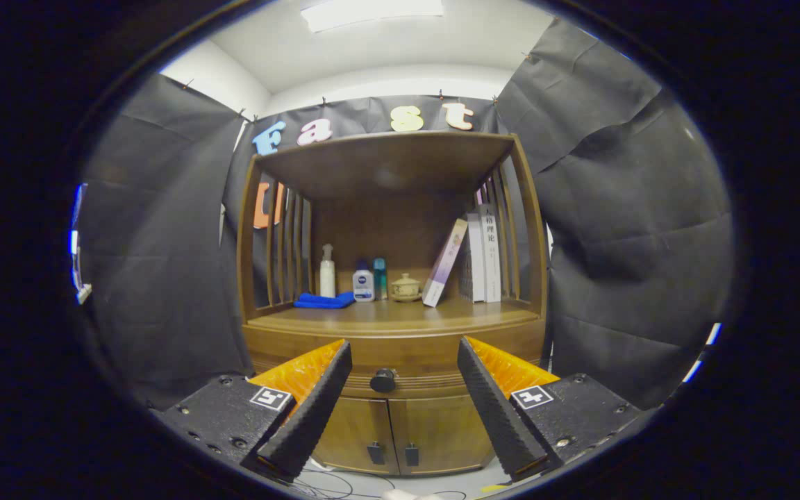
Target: Pull open the drawer, take out the items inside it, and place them on the countertop above the cabinet.
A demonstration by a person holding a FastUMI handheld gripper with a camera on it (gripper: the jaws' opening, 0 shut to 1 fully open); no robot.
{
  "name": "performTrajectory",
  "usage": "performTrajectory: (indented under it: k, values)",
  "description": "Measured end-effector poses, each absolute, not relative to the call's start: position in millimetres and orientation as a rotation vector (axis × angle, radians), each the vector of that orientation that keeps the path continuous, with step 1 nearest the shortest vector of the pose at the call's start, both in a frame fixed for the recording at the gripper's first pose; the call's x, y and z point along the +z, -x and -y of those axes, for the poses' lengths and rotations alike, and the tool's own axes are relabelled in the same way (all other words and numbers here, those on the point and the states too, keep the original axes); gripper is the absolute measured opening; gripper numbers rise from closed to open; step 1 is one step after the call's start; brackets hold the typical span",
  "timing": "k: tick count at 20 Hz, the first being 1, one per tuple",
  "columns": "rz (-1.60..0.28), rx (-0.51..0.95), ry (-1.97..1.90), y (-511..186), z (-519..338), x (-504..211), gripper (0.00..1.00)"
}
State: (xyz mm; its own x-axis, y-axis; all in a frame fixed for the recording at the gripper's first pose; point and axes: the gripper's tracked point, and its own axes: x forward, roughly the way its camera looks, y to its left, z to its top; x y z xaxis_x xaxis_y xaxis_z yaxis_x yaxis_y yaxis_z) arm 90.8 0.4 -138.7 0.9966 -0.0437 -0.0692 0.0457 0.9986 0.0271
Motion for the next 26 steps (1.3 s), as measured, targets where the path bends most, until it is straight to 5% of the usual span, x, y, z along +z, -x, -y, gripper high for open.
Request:
performTrajectory:
  k: [16,26]
  values:
    - [-0.273,-0.078,-0.022,-208.0,-22.5,-270.6,1.0]
    - [-0.267,-0.068,-0.004,-235.1,-29.1,-276.6,0.65]
